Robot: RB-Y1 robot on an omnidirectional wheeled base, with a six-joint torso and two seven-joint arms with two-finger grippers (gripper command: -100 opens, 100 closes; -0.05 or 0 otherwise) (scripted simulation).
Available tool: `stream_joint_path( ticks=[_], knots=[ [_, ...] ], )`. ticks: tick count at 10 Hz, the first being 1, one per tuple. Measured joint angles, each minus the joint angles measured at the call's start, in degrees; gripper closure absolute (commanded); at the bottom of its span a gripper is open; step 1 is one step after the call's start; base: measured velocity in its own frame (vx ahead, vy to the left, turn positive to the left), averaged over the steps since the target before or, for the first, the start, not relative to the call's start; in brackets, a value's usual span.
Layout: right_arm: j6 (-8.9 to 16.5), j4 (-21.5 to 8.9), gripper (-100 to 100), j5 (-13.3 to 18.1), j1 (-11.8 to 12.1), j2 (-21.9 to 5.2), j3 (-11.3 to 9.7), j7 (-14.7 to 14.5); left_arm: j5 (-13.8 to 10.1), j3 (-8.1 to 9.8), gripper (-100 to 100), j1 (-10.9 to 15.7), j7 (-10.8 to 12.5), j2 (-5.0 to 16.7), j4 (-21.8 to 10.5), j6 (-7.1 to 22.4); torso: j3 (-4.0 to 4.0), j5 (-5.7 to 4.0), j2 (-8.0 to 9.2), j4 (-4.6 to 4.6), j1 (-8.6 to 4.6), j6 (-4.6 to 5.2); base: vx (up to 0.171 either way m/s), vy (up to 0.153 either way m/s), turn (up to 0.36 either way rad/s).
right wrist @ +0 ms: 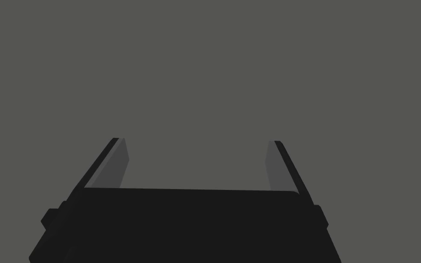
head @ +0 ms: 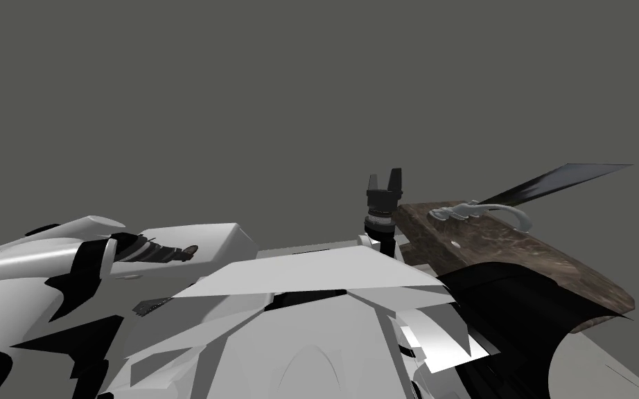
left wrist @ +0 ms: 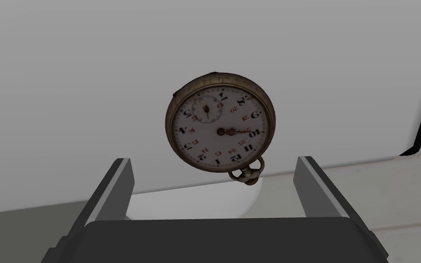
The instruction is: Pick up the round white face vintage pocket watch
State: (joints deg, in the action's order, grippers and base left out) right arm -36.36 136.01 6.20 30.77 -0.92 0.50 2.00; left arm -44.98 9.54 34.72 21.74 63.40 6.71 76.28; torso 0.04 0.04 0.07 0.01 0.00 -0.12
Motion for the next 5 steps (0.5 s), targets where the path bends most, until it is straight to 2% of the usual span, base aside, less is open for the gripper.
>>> stream_joint_path(
  ticks=[1,3,4,5],
  knots=[
    [0.0,0.0,0,0.0,0.0,0.0,0.0,0.0,-0.6,1.0,-100,-3.3,1.7,-1.2,4.2,0.7,-0.02,0.02,-0.04,-0.01,0.06,0.0,0.017,0.018,0.024],
    [0.0,0.0,0,0.0,0.0,0.0,0.0,0.0,1.1,-0.24,-100,2.1,-1.5,-1.9,-4.3,-3.7,-0.07,0.07,-0.1,-0.05,0.08,0.01,0.02,0.019,0.009],
    [0.0,0.0,0,0.0,0.0,0.0,0.0,0.0,0.7,0.44,-100,-0.1,-0.8,-2.4,-1.9,-3.5,-0.13,0.29,-0.13,-0.12,0.31,-0.03,0.006,0.002,0.002],
    [0.0,0.0,0,0.0,0.0,0.0,0.0,0.0,0.6,0.54,100,-0.4,-0.4,-2.4,-1.4,-3.2,-0.13,0.32,-0.13,-0.13,0.37,-0.02,0.0,0.0,0.0]
  ],
)
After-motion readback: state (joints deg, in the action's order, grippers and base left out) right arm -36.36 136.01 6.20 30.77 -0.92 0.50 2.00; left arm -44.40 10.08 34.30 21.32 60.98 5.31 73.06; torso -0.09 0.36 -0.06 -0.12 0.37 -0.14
